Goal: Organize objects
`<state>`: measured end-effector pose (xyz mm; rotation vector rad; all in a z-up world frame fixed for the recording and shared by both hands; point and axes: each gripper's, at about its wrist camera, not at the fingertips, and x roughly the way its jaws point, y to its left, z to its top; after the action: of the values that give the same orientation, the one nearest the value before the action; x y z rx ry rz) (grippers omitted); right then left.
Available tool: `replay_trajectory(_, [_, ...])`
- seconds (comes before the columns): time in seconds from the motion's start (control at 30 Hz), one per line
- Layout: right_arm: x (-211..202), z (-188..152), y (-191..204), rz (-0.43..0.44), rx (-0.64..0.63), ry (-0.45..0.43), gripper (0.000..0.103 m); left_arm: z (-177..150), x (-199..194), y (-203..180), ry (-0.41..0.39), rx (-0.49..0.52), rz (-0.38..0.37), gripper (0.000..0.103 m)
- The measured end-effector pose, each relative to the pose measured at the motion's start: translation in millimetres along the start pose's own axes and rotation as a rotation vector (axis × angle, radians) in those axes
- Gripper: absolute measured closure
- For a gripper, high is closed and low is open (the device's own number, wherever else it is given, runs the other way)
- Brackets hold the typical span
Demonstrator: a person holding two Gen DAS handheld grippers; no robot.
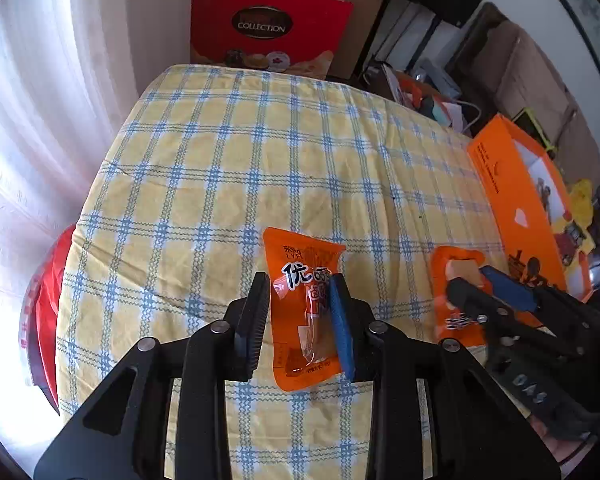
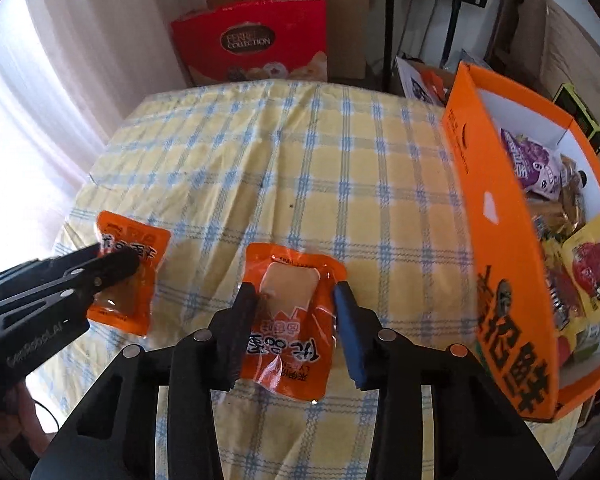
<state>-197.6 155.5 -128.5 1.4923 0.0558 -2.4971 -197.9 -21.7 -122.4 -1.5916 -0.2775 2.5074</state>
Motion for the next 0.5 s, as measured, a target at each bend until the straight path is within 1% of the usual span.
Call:
replay_trajectory(0.07, [-7.8,3.1,-2.6,0.012,0.004,-0.014,0.063,2.3,-3.5,3.7,0.002,-0.029,-0.034,0.075])
replay_trajectory(0.17, [-21.7,11.0,-6.4,0.019,-0.001,-0.034,0.063,6.2,-9.7,3.1,0.001,-0.043,-0.069,0.075])
replay_trajectory(0.3, [-39.1,18.7,-14.5,0.024,0.004,-0.055,0.063,13.3,-20.2,-8.9,-0.015,-0.030,-0.096,0.075])
replay_trajectory(0.5, [-66.2,29.7,-33.6,0.012,0.021,-0.098,0.063,26.2,-40.7,-39.3,-0.042,0.010,-0.141,0.075])
